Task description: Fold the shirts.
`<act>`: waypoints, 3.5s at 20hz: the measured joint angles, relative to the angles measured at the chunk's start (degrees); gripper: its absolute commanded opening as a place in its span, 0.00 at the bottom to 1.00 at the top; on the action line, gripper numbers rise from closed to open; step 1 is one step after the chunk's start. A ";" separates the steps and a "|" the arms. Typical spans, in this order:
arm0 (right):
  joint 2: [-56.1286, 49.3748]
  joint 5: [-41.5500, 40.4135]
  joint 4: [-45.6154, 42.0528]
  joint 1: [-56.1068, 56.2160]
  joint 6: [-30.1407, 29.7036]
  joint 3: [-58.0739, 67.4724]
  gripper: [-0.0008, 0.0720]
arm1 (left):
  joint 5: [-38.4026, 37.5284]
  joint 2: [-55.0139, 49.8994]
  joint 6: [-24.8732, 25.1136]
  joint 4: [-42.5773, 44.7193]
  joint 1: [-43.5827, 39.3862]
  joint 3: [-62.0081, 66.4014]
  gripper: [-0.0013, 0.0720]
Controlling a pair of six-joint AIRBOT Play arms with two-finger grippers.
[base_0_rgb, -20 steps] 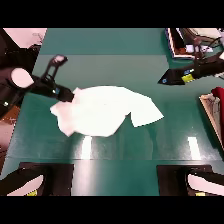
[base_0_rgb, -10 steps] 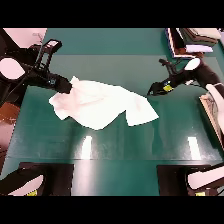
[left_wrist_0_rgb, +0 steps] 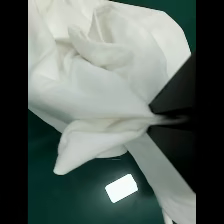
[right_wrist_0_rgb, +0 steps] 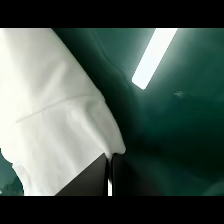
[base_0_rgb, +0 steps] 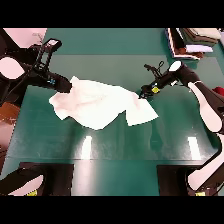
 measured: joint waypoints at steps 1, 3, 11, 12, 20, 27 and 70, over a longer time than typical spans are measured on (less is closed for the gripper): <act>0.90 0.24 -0.17 -0.04 -0.02 0.09 0.03 | -0.13 0.17 0.00 0.44 0.00 0.66 0.06; 4.81 -0.22 0.04 -1.36 0.22 0.28 0.03 | -0.26 1.03 0.00 1.95 0.00 3.78 0.06; 34.91 -9.57 0.02 -11.19 2.51 0.44 0.03 | -0.87 7.69 0.07 3.39 0.00 25.75 0.06; 38.58 -11.17 0.09 -12.07 2.58 0.46 0.03 | -1.16 8.50 0.07 2.80 0.00 27.69 0.06; 59.49 -19.06 0.20 -18.34 2.93 0.46 0.03 | -4.13 11.34 0.07 -4.00 0.00 43.95 0.06; 62.90 -18.08 0.15 -21.92 6.82 0.46 0.03 | -3.06 9.03 0.07 -7.52 -0.02 44.15 0.06; 32.15 -11.02 0.02 -22.14 10.08 -21.64 0.03 | -4.26 -11.85 7.10 -16.55 19.04 -23.58 0.78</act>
